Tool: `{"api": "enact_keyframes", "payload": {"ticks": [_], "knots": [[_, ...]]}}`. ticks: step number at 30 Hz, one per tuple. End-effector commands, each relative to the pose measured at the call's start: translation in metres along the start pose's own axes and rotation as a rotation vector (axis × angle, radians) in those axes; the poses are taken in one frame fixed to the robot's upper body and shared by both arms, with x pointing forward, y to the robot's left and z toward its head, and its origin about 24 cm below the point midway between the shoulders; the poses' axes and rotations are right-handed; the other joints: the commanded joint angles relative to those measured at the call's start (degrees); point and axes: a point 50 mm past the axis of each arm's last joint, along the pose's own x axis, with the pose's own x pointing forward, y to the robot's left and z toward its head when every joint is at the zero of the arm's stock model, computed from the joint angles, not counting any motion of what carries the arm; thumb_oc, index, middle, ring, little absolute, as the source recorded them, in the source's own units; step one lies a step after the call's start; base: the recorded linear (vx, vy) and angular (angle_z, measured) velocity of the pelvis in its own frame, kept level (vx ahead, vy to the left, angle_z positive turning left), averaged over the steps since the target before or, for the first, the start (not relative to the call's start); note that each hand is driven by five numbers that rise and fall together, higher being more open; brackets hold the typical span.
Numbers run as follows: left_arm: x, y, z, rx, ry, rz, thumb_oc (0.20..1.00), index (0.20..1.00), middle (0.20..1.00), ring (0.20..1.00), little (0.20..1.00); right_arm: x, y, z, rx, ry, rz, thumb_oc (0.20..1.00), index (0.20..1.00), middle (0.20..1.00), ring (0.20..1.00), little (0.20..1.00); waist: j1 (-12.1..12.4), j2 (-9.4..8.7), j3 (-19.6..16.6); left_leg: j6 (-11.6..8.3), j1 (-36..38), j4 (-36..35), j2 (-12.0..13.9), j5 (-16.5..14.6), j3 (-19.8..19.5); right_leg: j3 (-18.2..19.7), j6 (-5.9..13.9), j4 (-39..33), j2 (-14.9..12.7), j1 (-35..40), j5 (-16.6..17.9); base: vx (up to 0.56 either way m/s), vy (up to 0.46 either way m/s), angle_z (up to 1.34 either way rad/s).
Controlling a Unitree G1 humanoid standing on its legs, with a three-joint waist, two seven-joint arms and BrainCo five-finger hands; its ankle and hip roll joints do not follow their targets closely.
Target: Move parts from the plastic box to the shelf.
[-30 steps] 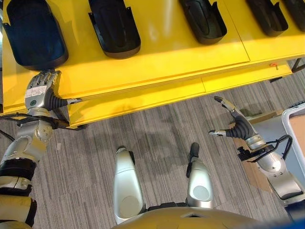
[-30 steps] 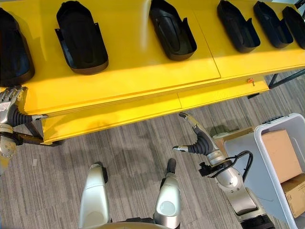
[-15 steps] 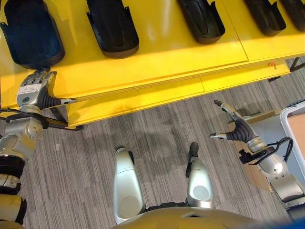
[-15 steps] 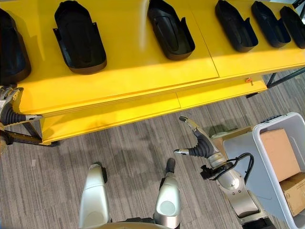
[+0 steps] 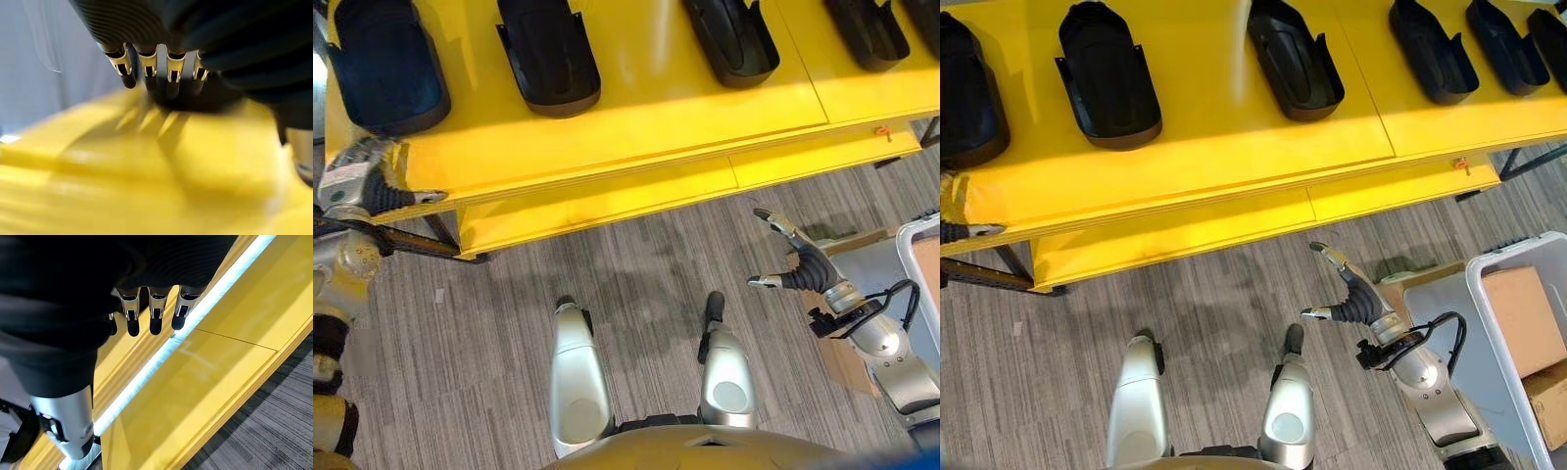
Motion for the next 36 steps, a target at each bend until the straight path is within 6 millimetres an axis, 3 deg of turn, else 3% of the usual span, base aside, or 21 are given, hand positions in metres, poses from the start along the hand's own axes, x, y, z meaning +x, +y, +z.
{"api": "enact_keyframes", "payload": {"ticks": [1,3,5,8,11,14,18,21,23,31,36], "knots": [[-0.012,-0.015,0.006,-0.193,-0.023,-0.085,1.000,1.000,1.000,1.000,1.000,-0.007,-0.022,-0.002,-0.006,-0.002,-0.116,1.000,1.000,1.000,1.000,1.000,1.71,1.44,-4.97,4.31,3.70,-8.72,-4.56,5.75,4.59,0.38,0.02,9.83,-2.63,-0.75,-5.32,0.08,-0.030,0.05],[-0.038,-0.039,0.005,-0.389,0.004,-0.171,1.000,1.000,1.000,1.000,1.000,-0.007,-0.022,-0.007,0.007,0.024,-0.127,1.000,1.000,1.000,1.000,1.000,1.68,2.05,-5.53,4.25,5.41,-10.02,-4.64,6.27,4.37,-0.16,0.00,9.12,-2.53,1.03,-5.26,0.09,-0.024,0.11],[-0.060,-0.061,0.017,-0.607,-0.010,-0.279,1.000,1.000,1.000,1.000,1.000,-0.009,-0.023,-0.007,0.016,0.029,-0.129,1.000,1.000,1.000,1.000,1.000,1.84,2.50,-6.40,4.28,7.32,-11.95,-4.81,6.86,4.15,-0.89,0.04,8.11,-2.51,2.72,-5.08,0.10,-0.040,0.11],[-0.090,-0.085,0.035,-0.796,-0.034,-0.459,1.000,1.000,1.000,1.000,1.000,-0.015,-0.026,-0.011,0.025,0.048,-0.135,1.000,1.000,1.000,1.000,1.000,1.91,3.24,-8.06,4.21,10.33,-15.52,-4.96,8.20,3.93,-2.19,0.10,6.28,-2.36,5.26,-4.77,0.10,-0.062,0.08],[-0.103,-0.086,0.045,-0.889,-0.064,-0.545,1.000,1.000,1.000,1.000,1.000,-0.019,-0.027,-0.011,0.025,0.052,-0.134,1.000,1.000,1.000,1.000,1.000,1.88,3.67,-9.29,4.09,12.28,-17.71,-4.89,8.96,3.80,-3.11,0.17,5.27,-2.30,6.93,-4.68,0.10,-0.060,0.06],[-0.132,-0.102,0.056,-1.073,-0.018,-0.667,1.000,1.000,1.000,1.000,1.000,-0.026,-0.022,-0.016,0.033,0.078,-0.120,1.000,1.000,1.000,1.000,1.000,2.02,4.69,-12.60,3.83,17.01,-23.35,-4.82,10.61,3.89,-4.87,0.42,2.80,-1.51,10.56,-4.67,0.13,-0.102,0.05],[-0.146,-0.111,0.061,-1.285,0.068,-0.609,1.000,1.000,1.000,1.000,1.000,-0.029,-0.010,-0.019,0.162,0.080,-0.138,1.000,1.000,1.000,1.000,1.000,2.38,4.97,-14.88,3.31,21.05,-28.14,-4.11,12.23,4.17,-5.90,0.48,0.36,-0.65,13.62,-4.46,0.07,-0.093,0.03],[-0.154,-0.116,0.063,-1.352,0.105,-0.607,1.000,1.000,1.000,1.000,1.000,-0.033,-0.005,-0.021,0.224,0.089,-0.133,1.000,1.000,1.000,1.000,1.000,2.41,5.04,-16.17,3.25,22.26,-30.21,-3.82,13.36,4.31,-6.10,0.38,-0.94,-0.16,14.44,-4.02,0.04,-0.079,0.04],[-0.168,-0.129,0.064,-1.481,0.196,-0.616,1.000,1.000,1.000,1.000,1.000,-0.037,0.013,-0.028,0.409,0.123,-0.113,1.000,1.000,1.000,1.000,1.000,2.65,5.04,-18.69,2.59,24.96,-34.41,-2.84,15.63,4.46,-6.54,0.57,-3.68,0.60,16.74,-3.15,0.04,-0.122,0.11],[-0.174,-0.139,0.079,-1.592,0.224,-0.606,1.000,1.000,1.000,1.000,1.000,-0.032,0.035,-0.034,0.661,0.148,-0.085,1.000,1.000,1.000,1.000,1.000,2.84,5.32,-21.52,1.35,27.97,-39.88,-1.10,19.57,5.17,-6.04,0.67,-6.99,1.75,18.45,-1.89,-0.03,-0.064,-0.03],[-0.176,-0.145,0.087,-1.613,0.220,-0.636,1.000,1.000,1.000,1.000,1.000,-0.027,0.041,-0.031,0.706,0.140,-0.056,1.000,1.000,1.000,1.000,1.000,2.67,5.51,-22.37,0.61,29.24,-42.50,-0.19,21.68,5.45,-5.98,0.66,-8.70,2.38,19.44,-1.67,-0.04,-0.047,-0.03]]}}
